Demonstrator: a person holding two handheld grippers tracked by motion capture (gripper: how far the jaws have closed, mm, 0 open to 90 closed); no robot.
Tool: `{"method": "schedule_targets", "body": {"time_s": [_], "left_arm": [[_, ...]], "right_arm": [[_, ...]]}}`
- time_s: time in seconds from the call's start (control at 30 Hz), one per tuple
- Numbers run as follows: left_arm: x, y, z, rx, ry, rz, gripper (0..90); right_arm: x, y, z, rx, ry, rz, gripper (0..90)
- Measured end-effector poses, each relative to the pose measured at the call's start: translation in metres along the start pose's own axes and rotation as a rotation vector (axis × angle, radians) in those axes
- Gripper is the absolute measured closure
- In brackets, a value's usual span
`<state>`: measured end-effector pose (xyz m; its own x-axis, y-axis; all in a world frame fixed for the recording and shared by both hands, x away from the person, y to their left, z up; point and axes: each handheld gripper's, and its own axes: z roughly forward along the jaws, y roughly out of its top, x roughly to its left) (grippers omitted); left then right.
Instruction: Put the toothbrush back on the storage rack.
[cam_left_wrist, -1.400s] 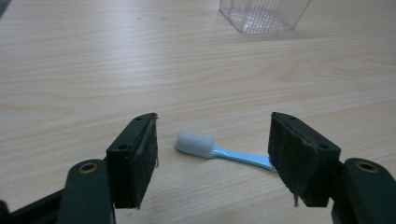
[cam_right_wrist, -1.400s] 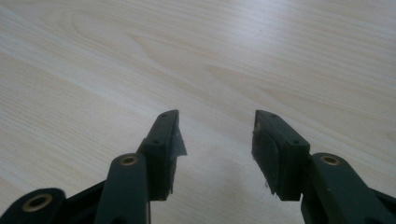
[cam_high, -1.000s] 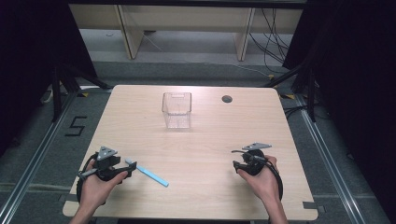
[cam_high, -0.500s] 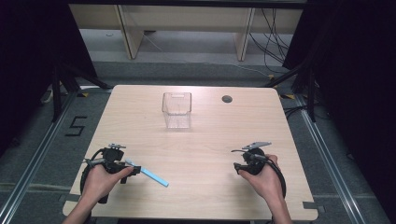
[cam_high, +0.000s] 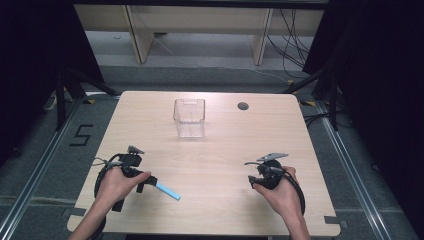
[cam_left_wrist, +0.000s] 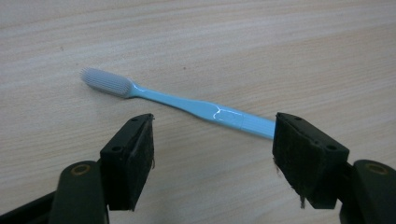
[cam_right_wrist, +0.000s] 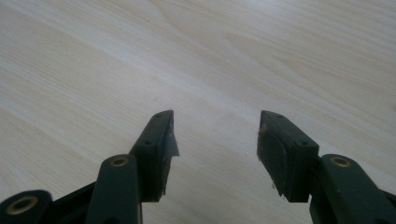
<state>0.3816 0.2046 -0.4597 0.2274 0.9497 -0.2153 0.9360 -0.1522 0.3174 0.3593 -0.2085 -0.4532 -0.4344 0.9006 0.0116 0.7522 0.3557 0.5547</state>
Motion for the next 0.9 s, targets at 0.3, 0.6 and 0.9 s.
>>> {"method": "schedule_targets", "body": {"time_s": [0.3,0.6,0.9], "left_arm": [[-0.008,0.008,0.012,0.016,0.043,0.018,26.1],[-0.010,0.007,0.020,0.048,0.076,0.032,26.0],[-0.012,0.009,0.026,0.062,0.096,0.037,26.1]], "right_arm": [[0.000,0.000,0.004,0.009,0.007,-0.012,46.9],[0.003,-0.001,0.008,0.019,0.012,-0.012,46.6],[0.003,-0.001,0.009,0.018,0.009,-0.025,46.5]]}}
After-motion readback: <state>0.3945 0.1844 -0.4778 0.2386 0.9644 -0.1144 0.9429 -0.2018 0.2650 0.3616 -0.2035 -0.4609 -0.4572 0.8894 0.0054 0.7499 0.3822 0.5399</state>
